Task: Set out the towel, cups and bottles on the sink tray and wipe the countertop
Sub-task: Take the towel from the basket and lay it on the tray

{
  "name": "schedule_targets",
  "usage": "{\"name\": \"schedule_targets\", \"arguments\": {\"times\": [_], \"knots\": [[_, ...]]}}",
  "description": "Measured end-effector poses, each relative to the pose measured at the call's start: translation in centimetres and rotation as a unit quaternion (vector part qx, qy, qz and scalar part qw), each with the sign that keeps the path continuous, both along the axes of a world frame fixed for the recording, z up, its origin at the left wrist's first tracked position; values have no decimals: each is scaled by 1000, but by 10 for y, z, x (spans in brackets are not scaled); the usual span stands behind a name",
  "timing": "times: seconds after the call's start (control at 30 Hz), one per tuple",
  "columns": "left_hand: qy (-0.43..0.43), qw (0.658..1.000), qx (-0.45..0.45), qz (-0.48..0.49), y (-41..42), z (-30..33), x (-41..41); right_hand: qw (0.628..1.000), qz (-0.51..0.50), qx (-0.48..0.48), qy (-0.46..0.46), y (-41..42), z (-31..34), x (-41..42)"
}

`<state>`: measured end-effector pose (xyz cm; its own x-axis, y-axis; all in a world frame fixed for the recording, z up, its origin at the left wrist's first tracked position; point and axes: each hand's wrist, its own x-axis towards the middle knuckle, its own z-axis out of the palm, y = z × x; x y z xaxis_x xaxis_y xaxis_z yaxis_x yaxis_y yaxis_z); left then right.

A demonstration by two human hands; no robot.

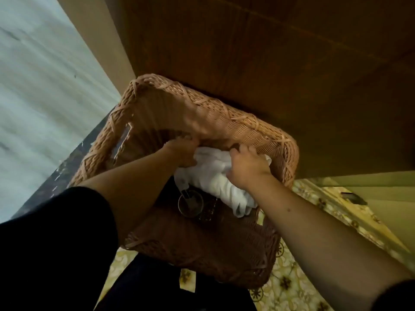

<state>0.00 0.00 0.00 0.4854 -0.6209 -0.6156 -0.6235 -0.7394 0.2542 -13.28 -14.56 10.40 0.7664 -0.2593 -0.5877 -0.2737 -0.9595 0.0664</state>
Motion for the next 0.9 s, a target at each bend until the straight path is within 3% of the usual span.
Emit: {"name": "schedule_targets", "arguments": {"times": [0.37,0.53,0.77,0.9], "knots": [[3,996,81,-42,-6,-37,7,987,-36,-100,120,-4,-61,23],[-74,990,73,-92,-9,-45,8,989,-23,-79,119,-11,-69,29],[-71,988,66,-121,-12,-59,16,991,-29,-40,126,-13,-66,38],[-64,992,65,-85,-10,-51,15,993,-27,-34,109,-13,-54,38]]}}
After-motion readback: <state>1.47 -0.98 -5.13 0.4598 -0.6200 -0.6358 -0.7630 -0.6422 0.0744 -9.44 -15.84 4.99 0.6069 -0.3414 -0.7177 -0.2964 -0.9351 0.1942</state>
